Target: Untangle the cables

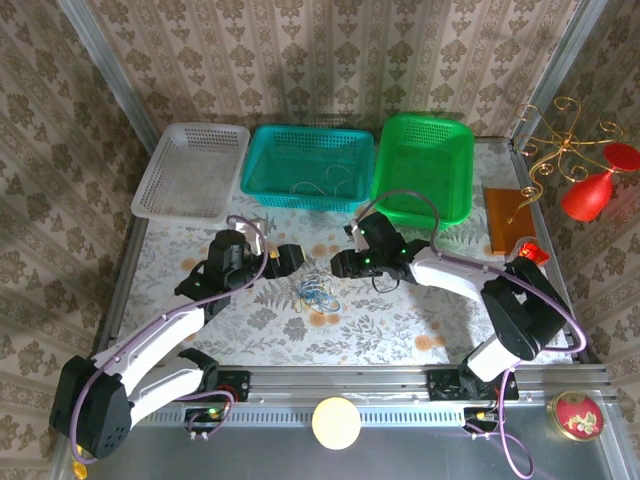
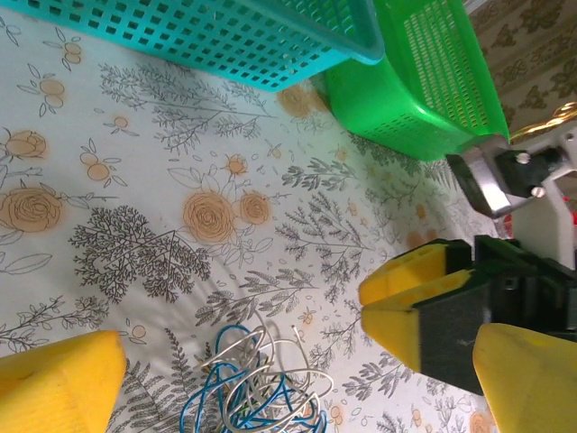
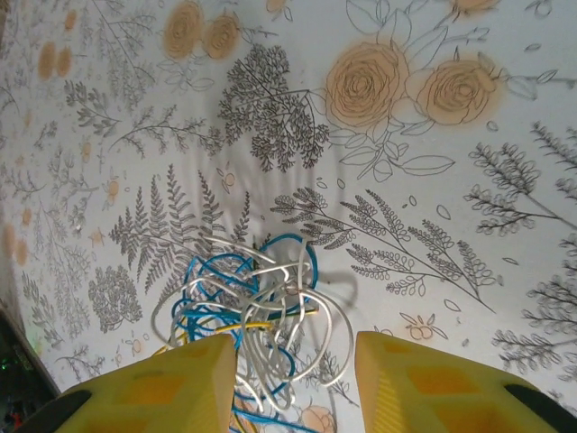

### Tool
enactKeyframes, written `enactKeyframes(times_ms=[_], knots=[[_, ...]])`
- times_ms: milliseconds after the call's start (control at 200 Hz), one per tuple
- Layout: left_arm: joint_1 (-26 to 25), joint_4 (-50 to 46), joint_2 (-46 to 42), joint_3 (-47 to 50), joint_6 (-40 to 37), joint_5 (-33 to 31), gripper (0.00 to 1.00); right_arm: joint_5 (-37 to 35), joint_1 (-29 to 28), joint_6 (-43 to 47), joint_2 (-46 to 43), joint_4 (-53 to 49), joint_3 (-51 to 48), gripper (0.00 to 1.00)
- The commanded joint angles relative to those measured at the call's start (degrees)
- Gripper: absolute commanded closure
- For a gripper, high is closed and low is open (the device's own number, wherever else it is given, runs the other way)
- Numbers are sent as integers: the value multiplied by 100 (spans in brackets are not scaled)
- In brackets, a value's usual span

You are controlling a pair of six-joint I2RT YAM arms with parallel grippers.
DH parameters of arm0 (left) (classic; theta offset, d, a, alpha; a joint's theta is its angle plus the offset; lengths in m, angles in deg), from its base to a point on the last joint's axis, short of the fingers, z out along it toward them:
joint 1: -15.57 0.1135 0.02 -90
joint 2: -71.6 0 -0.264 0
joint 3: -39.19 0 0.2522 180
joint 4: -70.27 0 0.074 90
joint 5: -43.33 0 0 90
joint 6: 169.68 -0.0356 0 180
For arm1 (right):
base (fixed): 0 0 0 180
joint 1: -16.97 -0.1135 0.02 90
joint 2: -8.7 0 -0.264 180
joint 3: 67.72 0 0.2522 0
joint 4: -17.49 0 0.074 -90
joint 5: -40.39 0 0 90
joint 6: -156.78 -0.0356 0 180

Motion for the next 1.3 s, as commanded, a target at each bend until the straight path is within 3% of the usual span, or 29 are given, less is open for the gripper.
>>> enactKeyframes(times_ms=[0,445,585,850,1000,1295], knots=[[-79,-62,18,27,95,-187,0,126,-88,-290,197,629,-188,59],[-106,-63,134,-24,25,-190,0,98,-382,-449,535,879,-296,67],[-106,-57,134,-34,26,-181,0,88,-400,-467,592,901,-336,73],[-106,-158,135,-127,-53,-160,0,53,-427,-429,673,858,-343,72],[-101,-158,141,-111,-89,-172,0,46,-427,-450,662,903,-406,78],[-96,-230,123,-129,-133,-175,0,62,-427,-502,155,828,-658,68]])
